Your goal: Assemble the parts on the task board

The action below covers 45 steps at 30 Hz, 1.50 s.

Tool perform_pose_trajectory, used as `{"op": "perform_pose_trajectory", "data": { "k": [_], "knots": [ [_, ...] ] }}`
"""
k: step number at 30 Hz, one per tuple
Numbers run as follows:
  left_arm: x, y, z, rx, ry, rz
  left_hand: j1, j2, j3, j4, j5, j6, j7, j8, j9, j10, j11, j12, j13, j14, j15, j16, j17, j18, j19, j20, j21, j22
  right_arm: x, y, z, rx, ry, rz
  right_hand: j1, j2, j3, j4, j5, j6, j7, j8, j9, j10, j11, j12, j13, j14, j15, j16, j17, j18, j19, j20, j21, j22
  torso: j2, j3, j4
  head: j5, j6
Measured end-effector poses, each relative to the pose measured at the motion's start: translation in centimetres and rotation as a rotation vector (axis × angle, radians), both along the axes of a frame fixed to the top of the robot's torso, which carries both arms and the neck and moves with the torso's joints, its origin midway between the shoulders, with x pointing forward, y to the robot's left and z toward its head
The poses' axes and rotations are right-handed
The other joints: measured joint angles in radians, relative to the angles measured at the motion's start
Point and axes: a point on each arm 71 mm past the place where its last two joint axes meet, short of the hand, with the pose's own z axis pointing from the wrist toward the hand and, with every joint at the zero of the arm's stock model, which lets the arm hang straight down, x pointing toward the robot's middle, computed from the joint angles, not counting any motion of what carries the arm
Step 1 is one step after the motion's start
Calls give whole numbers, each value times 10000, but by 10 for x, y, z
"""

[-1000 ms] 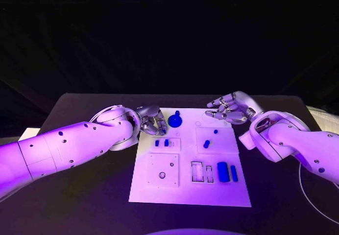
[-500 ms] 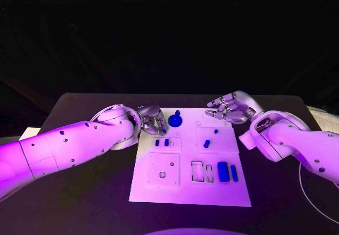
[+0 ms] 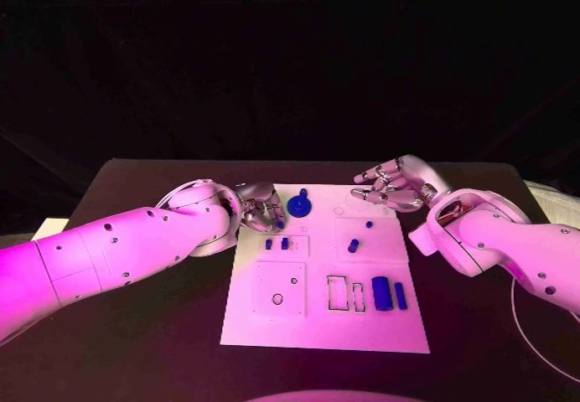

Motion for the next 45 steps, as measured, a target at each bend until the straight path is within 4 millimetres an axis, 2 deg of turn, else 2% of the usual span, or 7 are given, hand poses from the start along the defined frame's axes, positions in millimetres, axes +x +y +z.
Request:
{"op": "perform_pose_trajectory", "data": {
  "k": [21,24,27,31,36,40,45],
  "knots": [
    [0,6,-2,134,92,116,-306,-227,103,-38,0,-1188,166,-12,-554,-215,214,-428,-30,0,141,0,-208,2,-1,145,-158,-2,0,-1,-1,-18,14,-30,0,0,0,0,0,0,0,0,0,-32,22,-124,-94,0,0,-107,-74,1,-5,1,-84,-97,0,-9,5,-19,-17],
    [0,8,-1,135,83,158,-347,-268,147,-35,0,-1417,203,-12,-669,-290,282,-500,-48,1,141,0,-219,1,-33,176,-158,-2,1,-2,-2,-63,68,-57,4,4,-43,43,6,-228,141,-43,-17,-593,126,-846,-619,27,27,-815,-794,116,-234,50,-310,-416,0,-11,5,-4,-21],
    [0,12,-1,113,70,203,-357,-278,147,-35,0,-1570,214,-12,-745,-462,278,-616,-79,-19,161,0,-269,1,-36,180,-230,-3,2,-5,-3,-181,168,-108,426,247,98,-77,41,-519,302,-89,-31,-1257,309,-2073,-1667,3,184,-1399,-1367,162,-326,142,-480,-668,0,-12,6,7,-12],
    [-1,24,1,-87,8,365,-353,-274,276,-131,0,-1523,180,53,-789,-607,284,-643,-119,-33,175,-43,-339,2,-74,217,-432,-3,3,-10,-6,-650,296,-123,1519,299,948,-443,-439,-334,278,46,22,-1367,380,-3456,-3264,37,219,-1549,-1493,162,-307,160,-483,-674,-8,-18,8,3,11],
    [-1,45,8,-1485,19,870,-54,-82,701,-311,50,-881,221,337,-751,-575,334,-629,-125,-155,250,-454,-1071,4,-447,290,-1598,-4,2,-11,-8,-1706,246,188,1892,14,1834,-560,-716,393,228,195,46,-640,311,-4558,-4736,37,218,-1510,-1405,161,-156,160,-421,-466,-17,-14,12,-19,39],
    [-3,63,15,-3793,477,1531,-110,88,808,-308,50,-702,289,447,-770,-477,337,-371,-69,-1188,269,-1721,-3209,482,-1414,323,-4012,-586,0,-9,-11,-2934,68,588,1717,-209,2095,-506,-930,651,74,195,45,-497,241,-4884,-5251,37,218,-1510,-1458,161,-156,159,-422,-463,-19,-13,4,-56,92],
    [-12,70,22,-7152,1567,2231,-373,352,479,-103,49,-596,214,562,-824,-395,255,-16,35,-1589,229,-2250,-4078,631,-1862,324,-5175,-1091,-5,-7,-17,-4630,-219,923,1541,-385,2359,-393,-1244,902,-99,195,45,-335,189,-5154,-5805,33,213,-1628,-1580,162,-156,160,-423,-510,-19,-17,1,-183,124]
  ]
}}
